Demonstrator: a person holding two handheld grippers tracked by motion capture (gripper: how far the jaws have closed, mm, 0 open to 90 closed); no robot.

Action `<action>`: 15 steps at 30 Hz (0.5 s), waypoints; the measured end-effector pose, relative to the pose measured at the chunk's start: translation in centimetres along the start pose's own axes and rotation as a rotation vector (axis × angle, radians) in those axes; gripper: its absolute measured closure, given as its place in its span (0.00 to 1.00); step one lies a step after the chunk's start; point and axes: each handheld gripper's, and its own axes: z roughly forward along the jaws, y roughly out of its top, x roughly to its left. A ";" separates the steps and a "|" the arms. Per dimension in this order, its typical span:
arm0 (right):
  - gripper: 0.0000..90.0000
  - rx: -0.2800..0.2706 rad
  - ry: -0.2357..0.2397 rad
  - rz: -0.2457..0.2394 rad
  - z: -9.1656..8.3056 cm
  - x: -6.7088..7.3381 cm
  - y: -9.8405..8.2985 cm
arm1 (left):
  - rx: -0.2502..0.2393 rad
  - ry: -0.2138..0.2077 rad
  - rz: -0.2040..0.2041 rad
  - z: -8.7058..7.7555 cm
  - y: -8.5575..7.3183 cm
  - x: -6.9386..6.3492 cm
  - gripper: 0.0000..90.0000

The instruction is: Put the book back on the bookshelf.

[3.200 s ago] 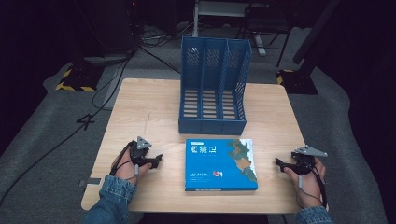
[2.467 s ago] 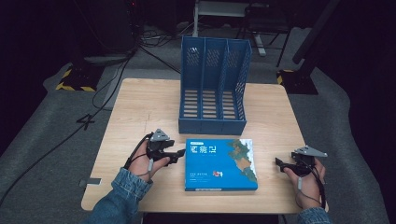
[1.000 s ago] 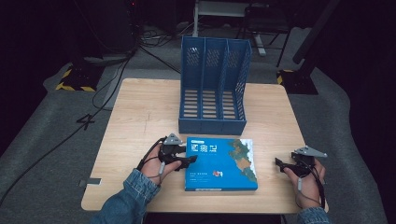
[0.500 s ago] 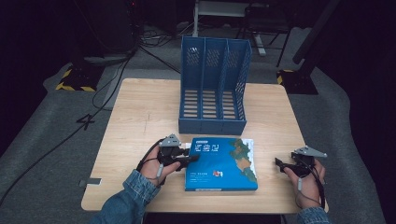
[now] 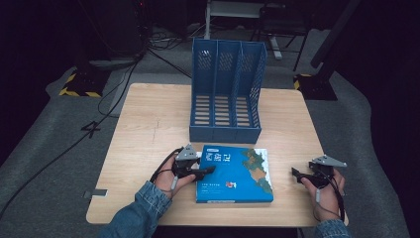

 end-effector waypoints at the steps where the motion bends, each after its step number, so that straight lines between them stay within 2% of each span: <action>1: 0.23 0.000 0.000 -0.001 0.0 0.0 0.0 | 0.013 0.002 -0.011 0.2 -0.1 0.1 0.57; 2: 0.23 0.000 0.000 -0.001 0.0 0.0 0.0 | 0.013 0.002 -0.011 0.2 -0.1 0.1 0.57; 3: 0.23 0.000 0.000 -0.001 0.0 0.0 0.0 | 0.020 -0.006 -0.044 0.5 -0.4 0.2 0.57; 4: 0.23 0.000 0.000 -0.001 0.0 0.0 0.0 | 0.019 -0.023 -0.081 0.5 -0.5 0.3 0.57; 5: 0.23 0.000 0.000 0.000 0.0 0.0 0.0 | 0.040 -0.060 -0.148 0.2 -0.7 0.3 0.62; 6: 0.23 0.000 0.000 0.000 0.0 0.0 0.0 | 0.040 -0.060 -0.148 0.2 -0.7 0.3 0.63; 12: 0.23 -0.001 0.000 -0.006 0.0 0.1 0.0 | 0.072 -0.122 -0.215 -0.7 -1.1 0.3 0.71; 15: 0.24 -0.001 0.007 -0.008 -0.1 0.3 -0.1 | 0.087 -0.136 -0.225 -0.9 -1.3 0.2 0.71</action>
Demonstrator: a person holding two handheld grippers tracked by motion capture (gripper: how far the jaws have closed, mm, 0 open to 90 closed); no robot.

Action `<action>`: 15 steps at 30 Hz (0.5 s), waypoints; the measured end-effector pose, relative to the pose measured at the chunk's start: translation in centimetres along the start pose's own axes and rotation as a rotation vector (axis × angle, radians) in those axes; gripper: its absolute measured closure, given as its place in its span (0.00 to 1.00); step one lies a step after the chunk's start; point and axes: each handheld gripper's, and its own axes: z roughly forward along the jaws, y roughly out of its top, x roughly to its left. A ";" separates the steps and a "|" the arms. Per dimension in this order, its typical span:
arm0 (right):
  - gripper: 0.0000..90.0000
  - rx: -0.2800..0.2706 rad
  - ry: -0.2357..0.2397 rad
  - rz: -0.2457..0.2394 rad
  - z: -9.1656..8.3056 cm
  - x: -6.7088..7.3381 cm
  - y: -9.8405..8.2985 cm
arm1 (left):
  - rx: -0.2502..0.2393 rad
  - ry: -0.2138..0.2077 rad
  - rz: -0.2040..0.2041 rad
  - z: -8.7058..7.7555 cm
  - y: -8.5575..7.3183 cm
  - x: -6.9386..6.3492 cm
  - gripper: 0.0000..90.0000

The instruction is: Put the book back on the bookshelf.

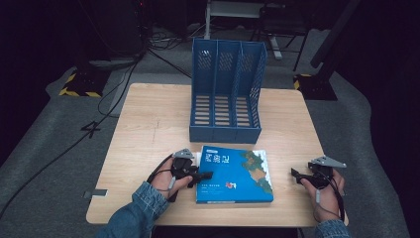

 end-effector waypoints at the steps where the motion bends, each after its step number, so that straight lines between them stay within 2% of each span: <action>1: 0.24 0.001 0.002 -0.005 0.0 0.1 0.0 | 0.007 -0.006 -0.004 -0.1 0.0 0.0 0.71; 2: 0.25 -0.001 0.007 -0.007 -0.1 0.2 -0.1 | 0.014 -0.007 -0.015 -0.1 0.0 -0.1 0.71; 4: 0.30 -0.007 0.012 -0.014 -0.2 0.4 -0.1 | 0.021 -0.012 -0.001 -0.3 0.1 -0.2 0.73; 6: 0.35 -0.013 0.026 -0.024 -0.4 0.8 -0.2 | 0.020 -0.019 -0.014 -0.5 0.5 -0.5 0.79; 8: 0.37 0.009 0.043 -0.032 -0.6 1.2 -0.1 | 0.031 -0.026 -0.014 -0.8 1.0 -0.8 0.84; 12: 0.36 -0.053 0.059 -0.070 -2.0 2.3 0.8 | 0.043 -0.033 -0.003 -1.1 1.4 -1.1 0.87; 15: 0.35 -0.090 0.067 -0.073 -2.9 2.9 1.2 | 0.054 -0.027 0.002 -1.1 1.8 -1.4 0.87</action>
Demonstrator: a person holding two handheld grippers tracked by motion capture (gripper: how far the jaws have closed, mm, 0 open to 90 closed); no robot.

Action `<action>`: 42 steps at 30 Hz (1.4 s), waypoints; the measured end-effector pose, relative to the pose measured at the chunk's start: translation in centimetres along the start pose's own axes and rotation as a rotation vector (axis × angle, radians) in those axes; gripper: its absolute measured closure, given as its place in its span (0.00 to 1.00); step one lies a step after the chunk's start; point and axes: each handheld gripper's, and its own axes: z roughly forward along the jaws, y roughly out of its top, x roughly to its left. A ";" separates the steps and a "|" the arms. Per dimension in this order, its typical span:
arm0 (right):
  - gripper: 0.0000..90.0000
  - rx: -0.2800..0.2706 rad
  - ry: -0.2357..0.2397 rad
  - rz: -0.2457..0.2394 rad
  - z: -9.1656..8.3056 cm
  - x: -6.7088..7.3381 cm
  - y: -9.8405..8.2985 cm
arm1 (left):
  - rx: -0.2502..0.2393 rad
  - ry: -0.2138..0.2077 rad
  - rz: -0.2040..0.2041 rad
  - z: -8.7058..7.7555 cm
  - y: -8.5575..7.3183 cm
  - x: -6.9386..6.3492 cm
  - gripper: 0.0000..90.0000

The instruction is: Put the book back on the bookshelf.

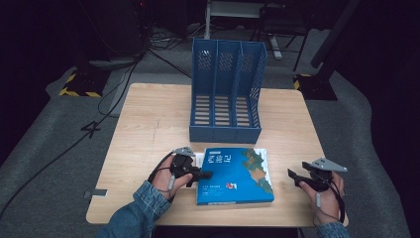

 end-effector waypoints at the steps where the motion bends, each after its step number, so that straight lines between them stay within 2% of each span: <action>1: 0.35 -0.019 0.011 -0.006 -0.5 0.4 0.3 | 0.001 0.001 0.006 0.0 0.1 0.0 0.87; 7: 0.33 -0.066 0.075 -0.047 -1.7 3.0 1.7 | 0.005 0.003 0.006 -0.2 1.0 -0.6 0.88; 11: 0.29 -0.102 0.134 -0.110 -2.2 5.7 2.9 | 0.017 0.015 0.003 -0.1 1.6 -1.0 0.88; 15: 0.26 -0.126 0.176 -0.146 -2.3 7.8 3.4 | 0.034 0.029 0.007 -0.1 2.4 -1.6 0.88; 17: 0.23 -0.134 0.199 -0.157 -2.2 8.8 3.5 | 0.040 0.034 0.003 0.0 2.8 -1.9 0.88; 18: 0.23 -0.134 0.199 -0.157 -2.2 8.8 3.5 | 0.040 0.034 0.003 0.0 2.8 -1.9 0.88; 19: 0.21 -0.142 0.227 -0.170 -2.1 10.0 3.7 | 0.043 0.040 0.002 0.0 3.0 -2.0 0.88; 21: 0.21 -0.145 0.238 -0.176 -2.1 10.4 3.8 | 0.055 0.043 -0.004 0.2 3.5 -2.3 0.88; 25: 0.18 -0.170 0.285 -0.204 -2.0 12.6 4.0 | 0.069 0.052 -0.010 0.3 4.3 -3.0 0.88; 27: 0.18 -0.188 0.305 -0.216 -2.0 13.5 4.0 | 0.092 0.060 -0.002 0.4 5.0 -3.3 0.88; 32: 0.17 -0.231 0.355 -0.209 -1.7 15.6 4.2 | 0.110 0.074 -0.007 0.6 6.2 -4.0 0.88; 36: 0.17 -0.214 0.340 -0.295 -1.1 17.4 4.2 | 0.120 0.079 -0.029 0.9 6.8 -4.4 0.88; 38: 0.18 -0.206 0.340 -0.305 -0.9 17.8 4.1 | 0.121 0.079 -0.033 1.0 6.9 -4.5 0.88; 40: 0.18 -0.178 0.344 -0.330 -0.3 18.7 4.1 | 0.121 0.076 -0.039 1.0 7.0 -4.5 0.88; 42: 0.18 -0.174 0.340 -0.357 0.3 19.7 4.0 | 0.122 0.069 -0.045 1.0 7.0 -4.4 0.88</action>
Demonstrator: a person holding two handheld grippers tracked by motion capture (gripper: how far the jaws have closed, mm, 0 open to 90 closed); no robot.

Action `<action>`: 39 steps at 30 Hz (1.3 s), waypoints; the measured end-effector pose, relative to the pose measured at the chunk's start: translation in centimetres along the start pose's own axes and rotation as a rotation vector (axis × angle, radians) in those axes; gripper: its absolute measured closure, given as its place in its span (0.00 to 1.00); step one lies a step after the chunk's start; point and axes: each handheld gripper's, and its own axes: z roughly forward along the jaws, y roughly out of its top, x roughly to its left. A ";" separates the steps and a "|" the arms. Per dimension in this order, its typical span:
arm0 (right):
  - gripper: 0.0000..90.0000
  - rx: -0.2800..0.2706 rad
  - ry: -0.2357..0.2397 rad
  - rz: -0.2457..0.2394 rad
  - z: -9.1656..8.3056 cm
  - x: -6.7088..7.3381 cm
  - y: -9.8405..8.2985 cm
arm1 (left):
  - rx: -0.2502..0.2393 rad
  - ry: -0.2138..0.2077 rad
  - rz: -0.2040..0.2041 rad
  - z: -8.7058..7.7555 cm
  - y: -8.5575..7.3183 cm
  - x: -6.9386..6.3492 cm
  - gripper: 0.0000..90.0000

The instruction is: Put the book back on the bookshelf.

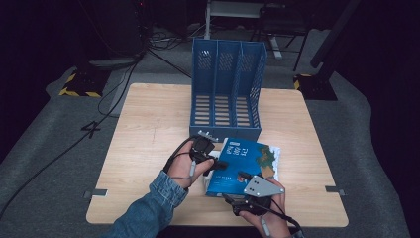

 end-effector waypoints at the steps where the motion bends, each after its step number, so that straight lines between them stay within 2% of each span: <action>1: 0.18 0.009 -0.003 -0.013 0.3 0.2 0.0 | 0.007 -0.008 -0.006 0.0 0.1 0.2 0.88; 6: 0.18 0.050 -0.017 -0.052 1.3 1.1 -0.2 | 0.016 -0.023 -0.012 0.2 0.6 0.8 0.88; 9: 0.17 0.080 -0.025 -0.118 1.9 1.7 -0.6 | 0.013 -0.027 -0.013 0.4 0.8 1.0 0.88; 10: 0.17 0.076 -0.042 -0.162 2.2 1.9 -0.8 | 0.012 -0.027 -0.012 0.4 0.8 1.0 0.88; 12: 0.17 0.077 -0.073 -0.202 2.4 2.2 -1.0 | 0.015 -0.030 -0.019 0.5 0.9 1.0 0.88; 13: 0.17 0.077 -0.073 -0.202 2.4 2.2 -1.0 | 0.015 -0.030 -0.019 0.5 0.9 1.0 0.88; 16: 0.17 0.069 -0.142 -0.254 2.8 2.7 -1.4 | 0.013 -0.035 -0.027 0.6 0.8 1.0 0.88; 20: 0.15 0.076 -0.239 -0.324 3.6 3.2 -2.0 | 0.001 -0.056 -0.063 0.7 0.3 1.4 0.88; 24: 0.10 0.125 -0.300 -0.393 4.4 3.3 -2.4 | 0.000 -0.055 -0.079 0.8 -0.2 1.4 0.88; 25: 0.08 0.134 -0.310 -0.402 4.5 3.1 -2.5 | 0.000 -0.059 -0.084 0.9 -0.3 1.4 0.88; 27: 0.03 0.144 -0.332 -0.388 4.8 2.8 -2.7 | -0.008 -0.065 -0.095 0.9 -0.4 1.4 0.88; 30: 0.02 0.162 -0.370 -0.435 5.2 2.6 -3.1 | -0.005 -0.057 -0.104 1.0 -0.6 1.4 0.88; 32: 0.00 0.154 -0.380 -0.435 5.4 2.5 -3.2 | -0.013 -0.063 -0.107 1.0 -0.7 1.4 0.88; 39: 0.00 0.137 -0.398 -0.485 5.8 2.4 -3.2 | -0.015 -0.055 -0.108 1.0 -0.7 1.2 0.88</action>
